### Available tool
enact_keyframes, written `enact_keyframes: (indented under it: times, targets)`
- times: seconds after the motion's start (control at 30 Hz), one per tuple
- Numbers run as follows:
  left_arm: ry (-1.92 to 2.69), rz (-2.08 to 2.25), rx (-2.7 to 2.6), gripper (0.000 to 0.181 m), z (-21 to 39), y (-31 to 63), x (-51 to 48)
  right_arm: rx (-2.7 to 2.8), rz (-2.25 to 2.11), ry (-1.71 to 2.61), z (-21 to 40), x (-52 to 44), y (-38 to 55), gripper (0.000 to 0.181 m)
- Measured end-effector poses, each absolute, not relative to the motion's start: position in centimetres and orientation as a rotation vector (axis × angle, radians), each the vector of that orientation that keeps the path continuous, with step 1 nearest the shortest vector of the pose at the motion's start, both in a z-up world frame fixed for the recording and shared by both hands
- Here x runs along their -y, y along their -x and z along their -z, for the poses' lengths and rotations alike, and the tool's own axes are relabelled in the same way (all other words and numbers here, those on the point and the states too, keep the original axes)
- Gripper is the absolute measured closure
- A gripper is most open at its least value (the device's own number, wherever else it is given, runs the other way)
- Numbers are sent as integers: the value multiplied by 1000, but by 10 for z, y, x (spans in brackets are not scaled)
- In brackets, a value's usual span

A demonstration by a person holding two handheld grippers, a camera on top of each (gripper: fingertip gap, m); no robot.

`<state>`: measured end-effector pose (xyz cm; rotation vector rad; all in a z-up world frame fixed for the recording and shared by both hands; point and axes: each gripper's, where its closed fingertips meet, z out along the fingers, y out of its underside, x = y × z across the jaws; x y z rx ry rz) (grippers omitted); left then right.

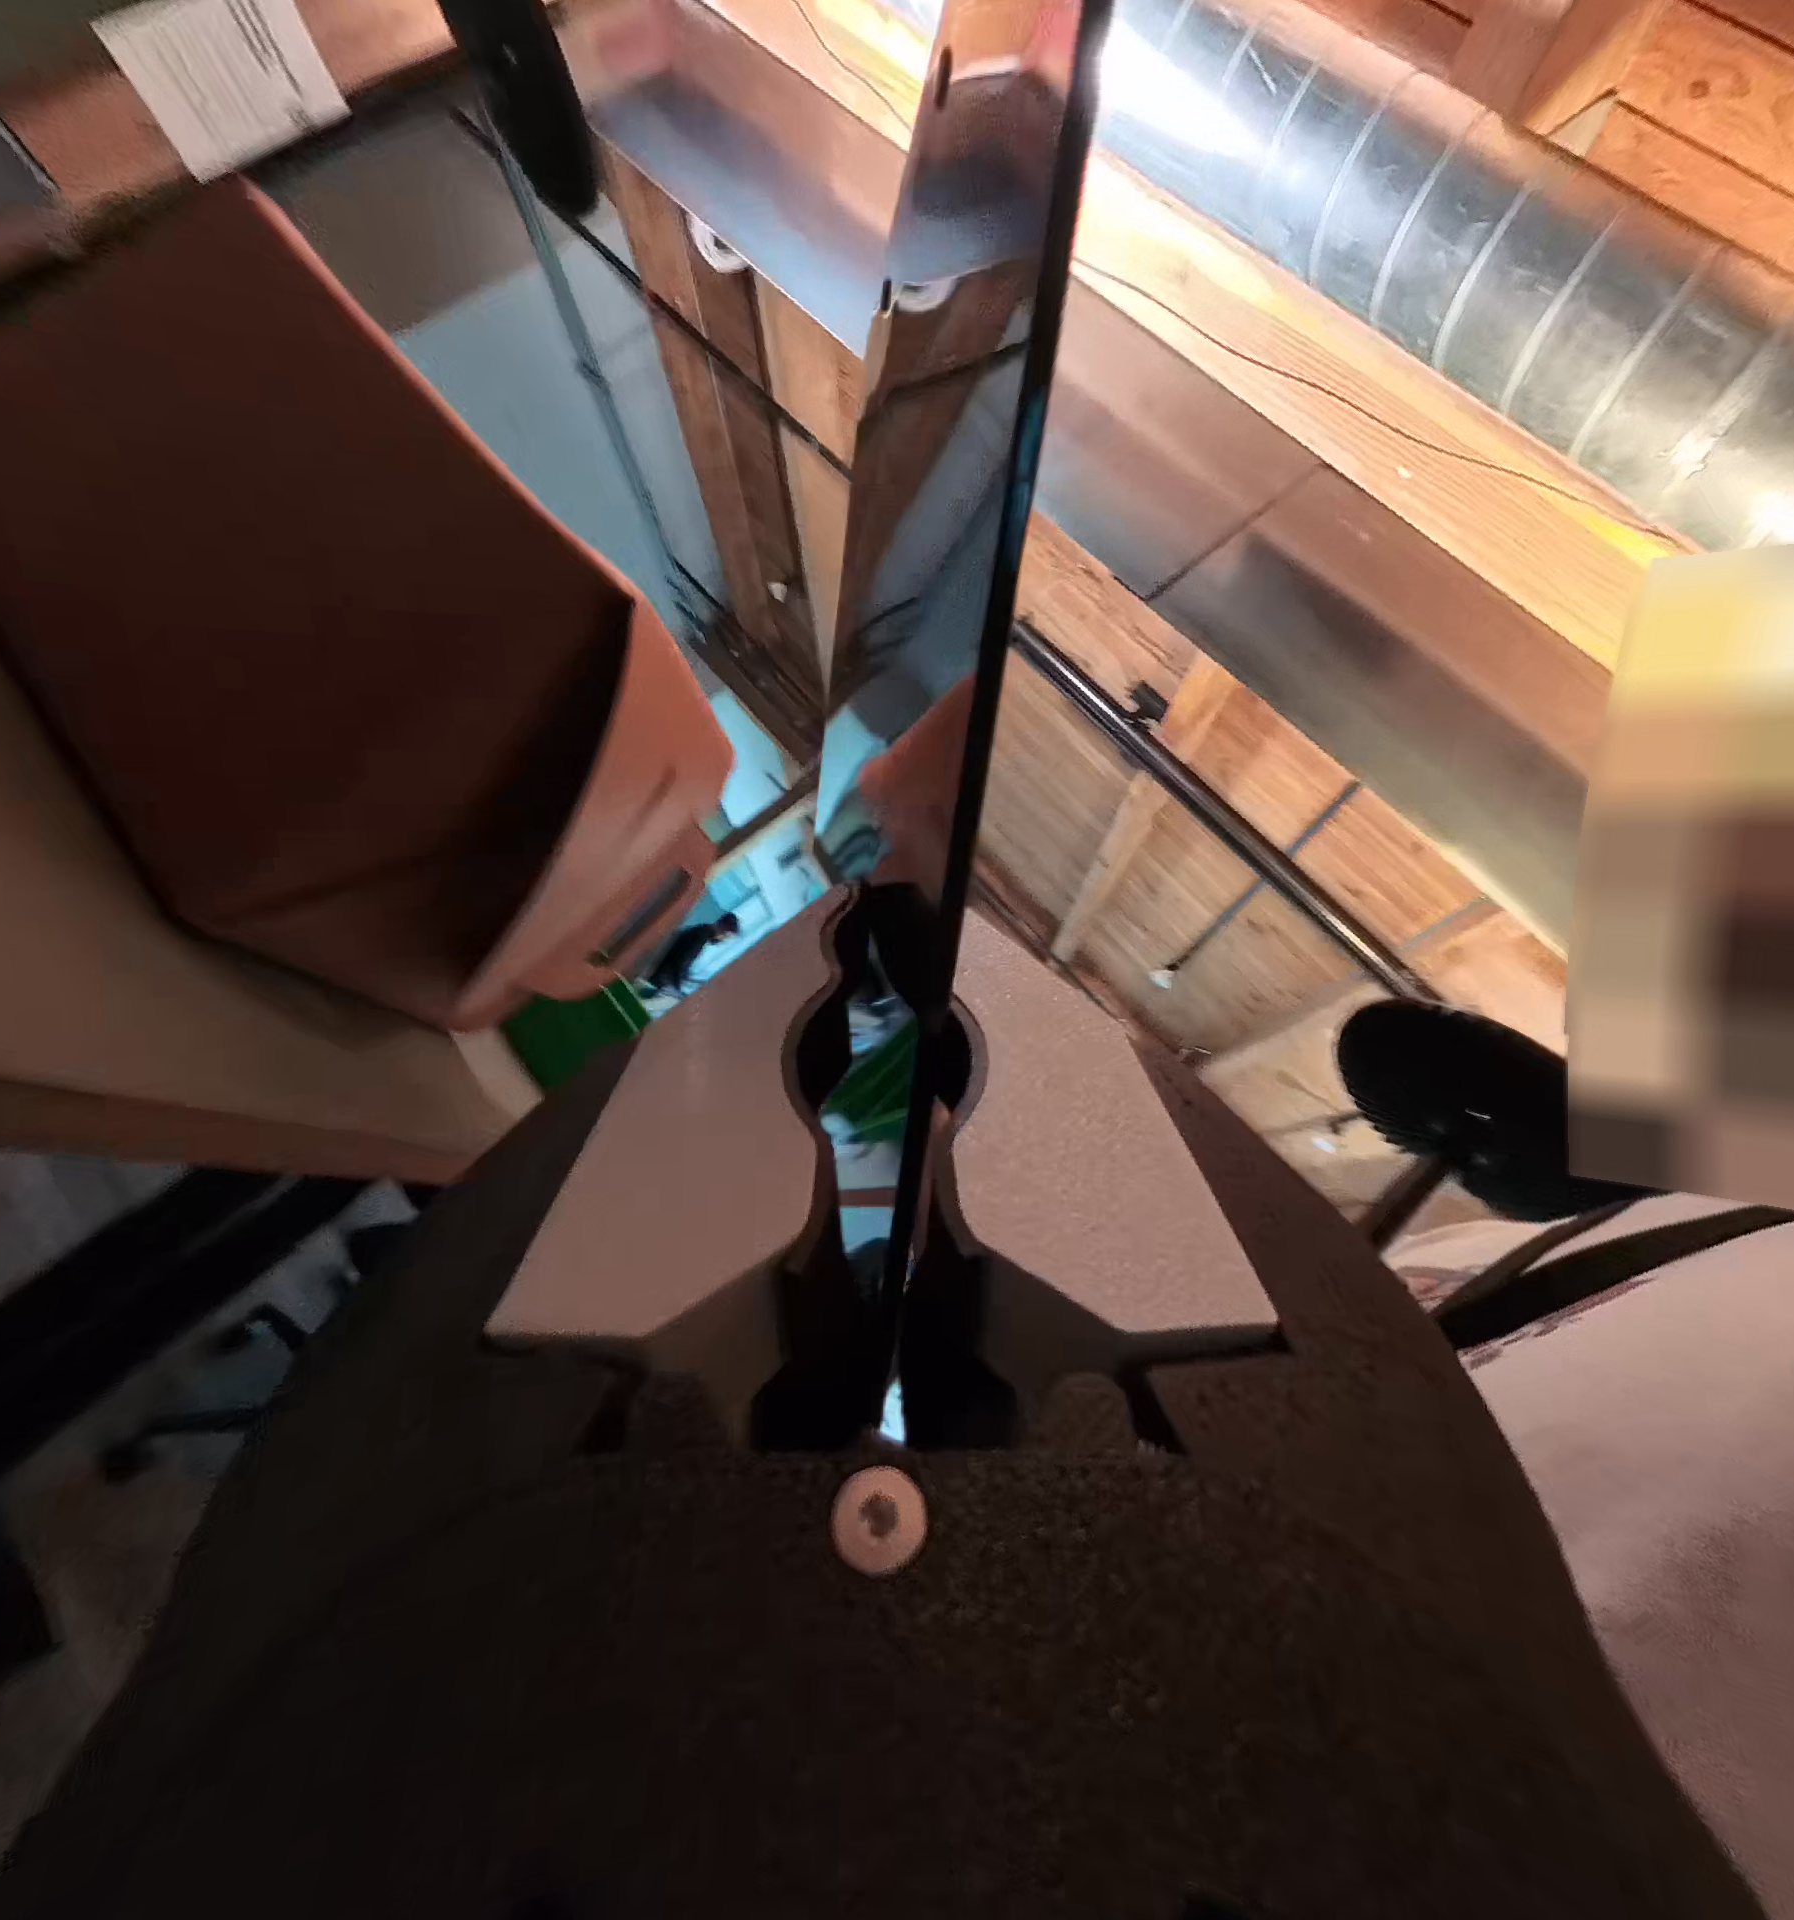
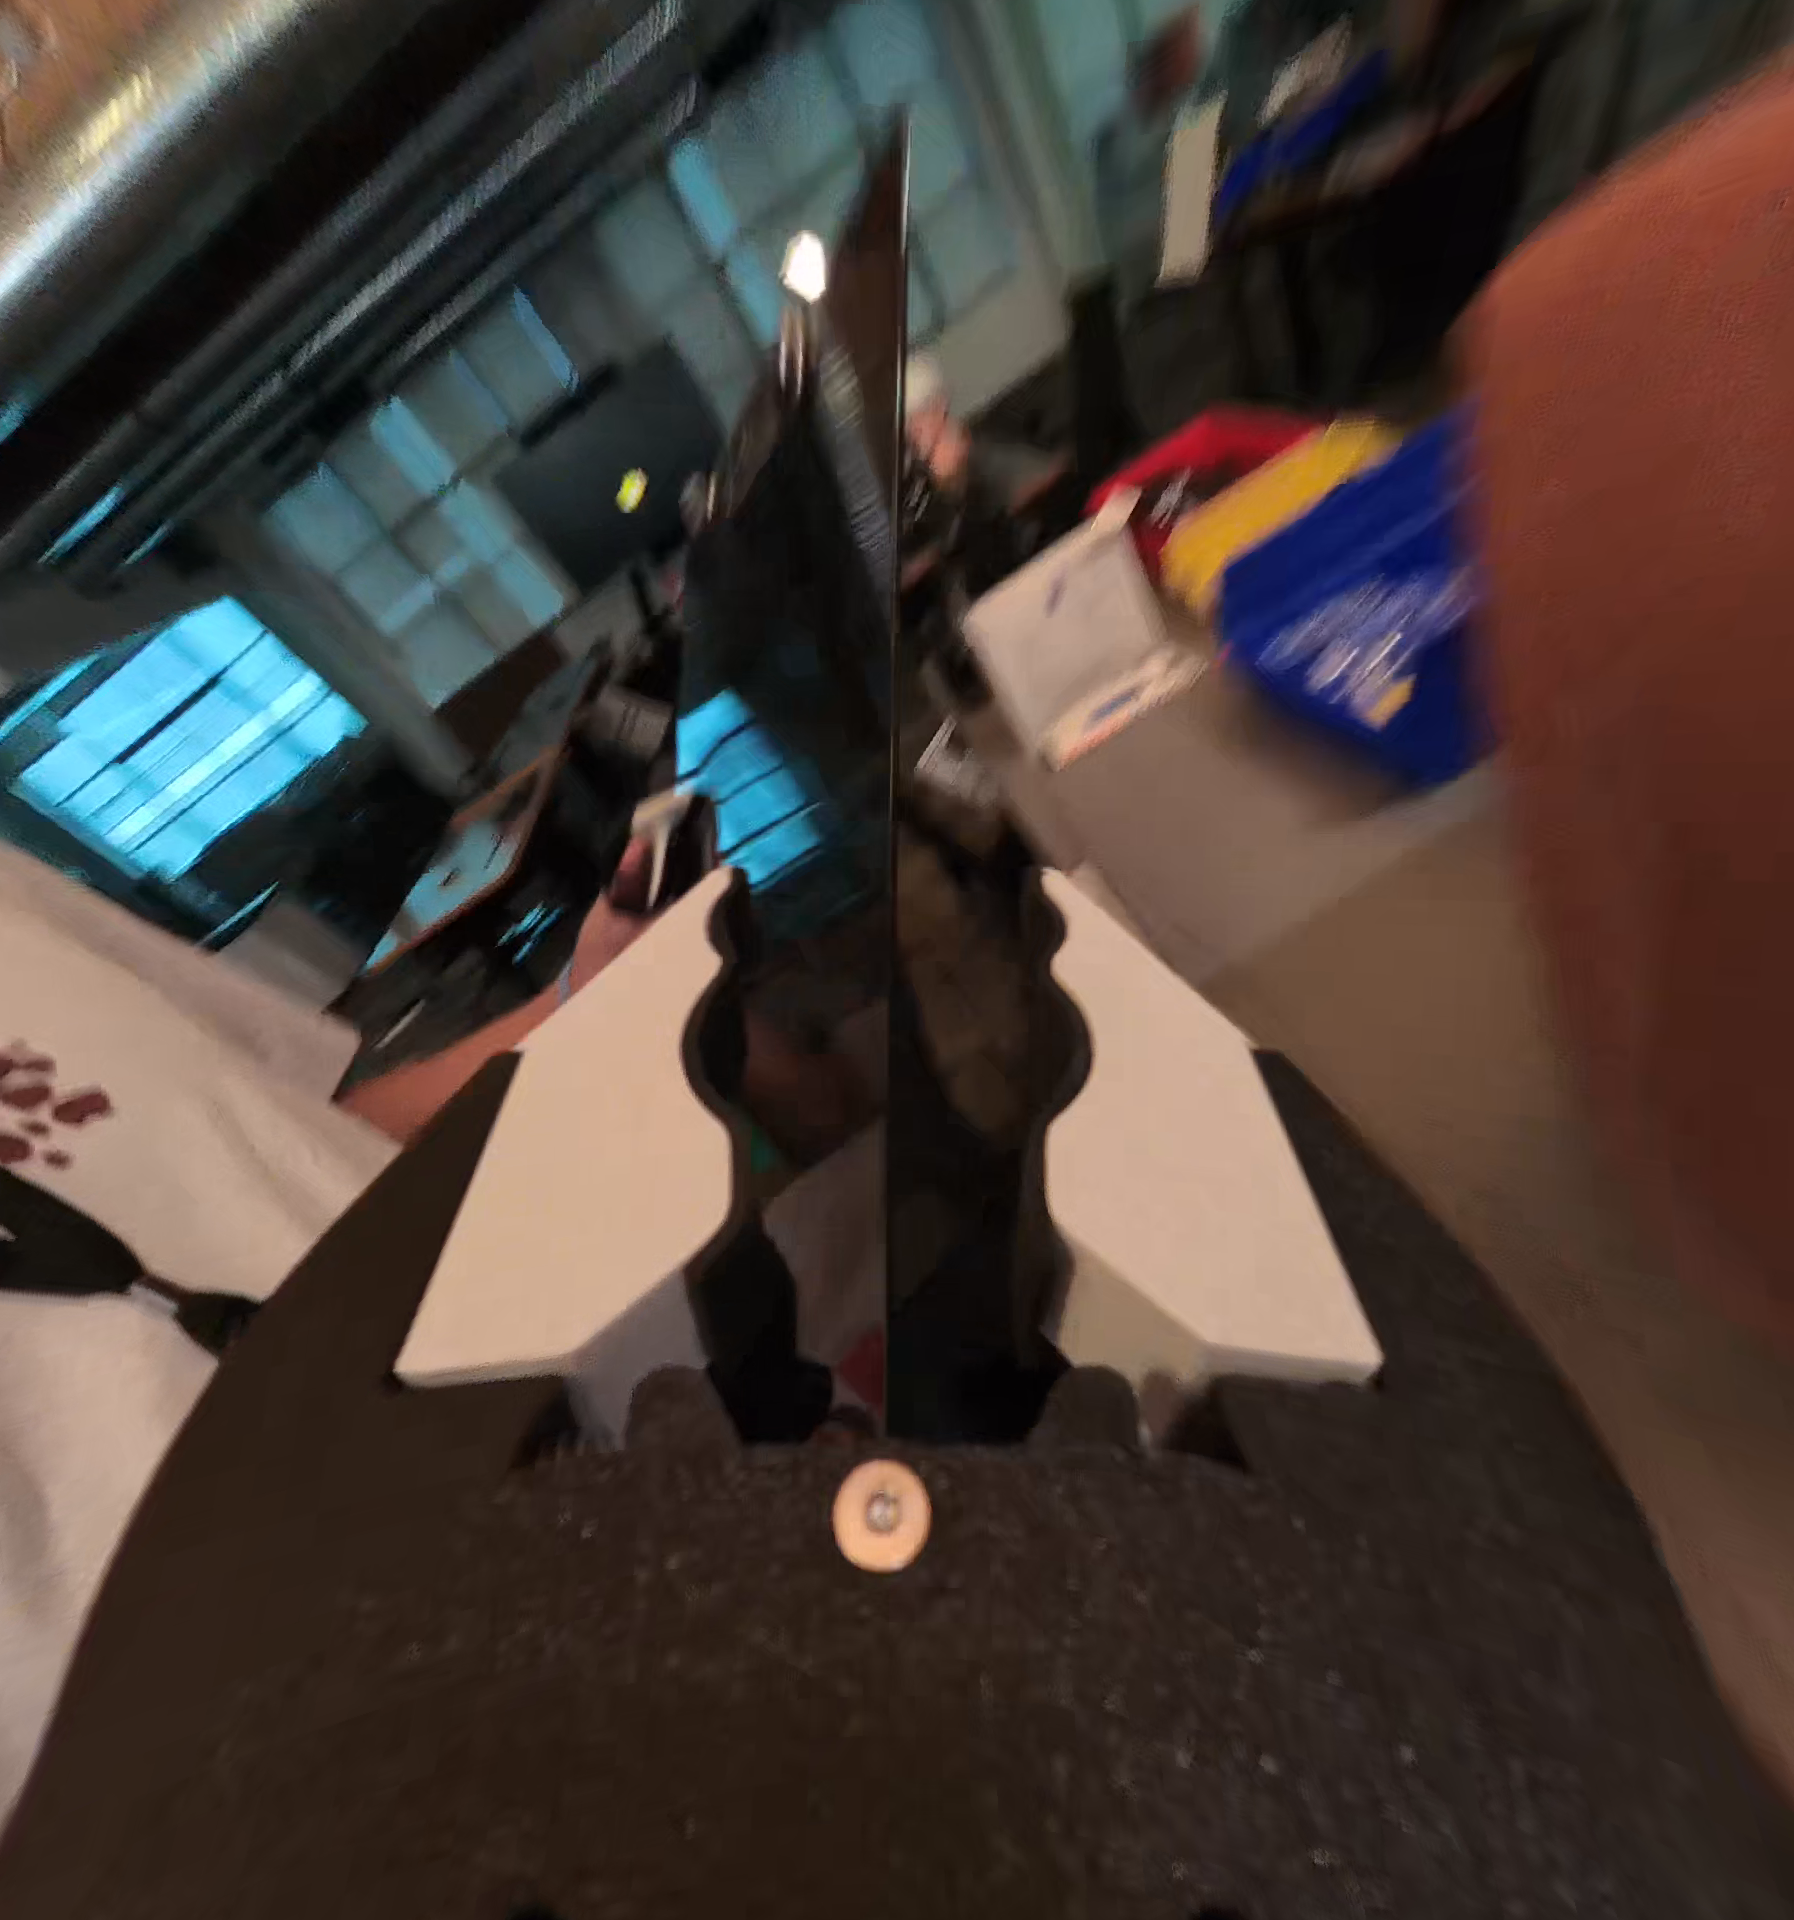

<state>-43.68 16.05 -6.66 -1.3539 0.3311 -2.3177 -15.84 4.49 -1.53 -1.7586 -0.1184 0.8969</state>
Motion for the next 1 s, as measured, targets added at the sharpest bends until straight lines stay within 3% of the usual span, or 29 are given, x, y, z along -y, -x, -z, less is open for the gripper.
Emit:
enact_keyframes:
  times: [0.07, 0.2, 0.33, 0.47, 0.5, 0.57, 0.6, 1.0]
  targets:
    - [1361, 2236, -356, 175, 60, 437, -191, 33, -697, 1698, -32, -56, 85, 113]
    - [1411, 2081, -443, 175, 48, 435, -233, -181, -492, 1784, -78, -80, -64, 105]
    - [1471, 1974, -508, 174, 47, 419, -254, -371, -761, 2066, -44, -161, -173, 93]
    - [1512, 1963, -461, 174, 59, 400, -263, -499, -1365, 2186, 14, -228, -170, 96]
    - [1519, 1969, -438, 173, 63, 397, -264, -480, -1421, 2230, 26, -236, -163, 109]
    - [1530, 1984, -390, 173, 69, 392, -266, -395, -1546, 2183, 21, -248, -150, 172]
    - [1535, 1986, -369, 174, 71, 390, -267, -378, -1594, 2124, 9, -253, -149, 177]
    - [1517, 1986, -389, 175, 50, 356, -290, -8, -1039, 2549, -147, -214, -161, 179]
